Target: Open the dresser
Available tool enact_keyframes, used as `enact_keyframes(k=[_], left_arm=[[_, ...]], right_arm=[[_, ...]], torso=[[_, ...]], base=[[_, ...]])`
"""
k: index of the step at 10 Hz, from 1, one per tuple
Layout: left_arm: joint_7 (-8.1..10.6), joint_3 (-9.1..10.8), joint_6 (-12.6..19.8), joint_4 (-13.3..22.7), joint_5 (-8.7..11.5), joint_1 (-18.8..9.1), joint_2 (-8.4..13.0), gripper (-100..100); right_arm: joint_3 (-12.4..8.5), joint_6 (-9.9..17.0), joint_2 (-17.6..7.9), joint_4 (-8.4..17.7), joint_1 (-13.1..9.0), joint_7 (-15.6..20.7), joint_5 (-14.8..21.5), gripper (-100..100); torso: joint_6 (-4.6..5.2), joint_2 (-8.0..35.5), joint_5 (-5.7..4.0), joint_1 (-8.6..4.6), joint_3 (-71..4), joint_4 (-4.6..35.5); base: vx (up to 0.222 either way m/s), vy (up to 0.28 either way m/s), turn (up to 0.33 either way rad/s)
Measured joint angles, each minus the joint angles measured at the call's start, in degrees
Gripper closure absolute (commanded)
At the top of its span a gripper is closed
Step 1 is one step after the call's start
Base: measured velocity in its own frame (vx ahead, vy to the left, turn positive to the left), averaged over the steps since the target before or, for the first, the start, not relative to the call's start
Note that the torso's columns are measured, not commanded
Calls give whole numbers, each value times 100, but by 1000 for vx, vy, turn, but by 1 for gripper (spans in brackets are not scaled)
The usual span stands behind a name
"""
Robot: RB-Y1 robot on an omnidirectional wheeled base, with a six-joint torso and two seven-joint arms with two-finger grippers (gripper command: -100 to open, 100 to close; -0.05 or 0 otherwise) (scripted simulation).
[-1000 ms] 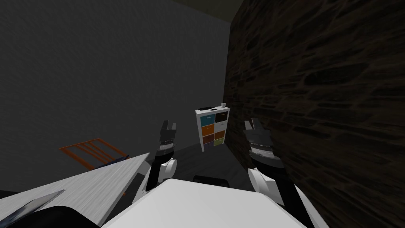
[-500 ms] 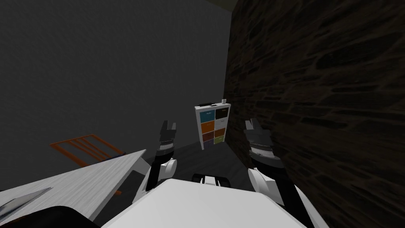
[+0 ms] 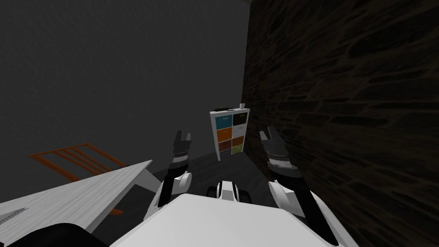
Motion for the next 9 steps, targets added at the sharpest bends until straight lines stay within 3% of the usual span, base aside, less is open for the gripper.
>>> enact_keyframes(k=[2, 6, 9], left_arm=[[0, 0, 0, 0, 0, 0, 0, 0], [0, 0, 0, 0, 0, 0, 0, 0], [0, 0, 0, 0, 0, 0, 0, 0]], right_arm=[[-24, 62, -340, 268, -296, 214, 140, -100], [194, 206, -557, 622, -712, 719, 514, -100], [327, 396, -723, 968, -1156, 1175, 849, -100]], torso=[[0, 4, -1, -2, -6, 6], [-1, 11, 0, -2, -3, 8], [-2, 8, 0, -1, -5, 8]], base=[[30, 13, -77], [27, 20, -94], [37, 21, -123]])
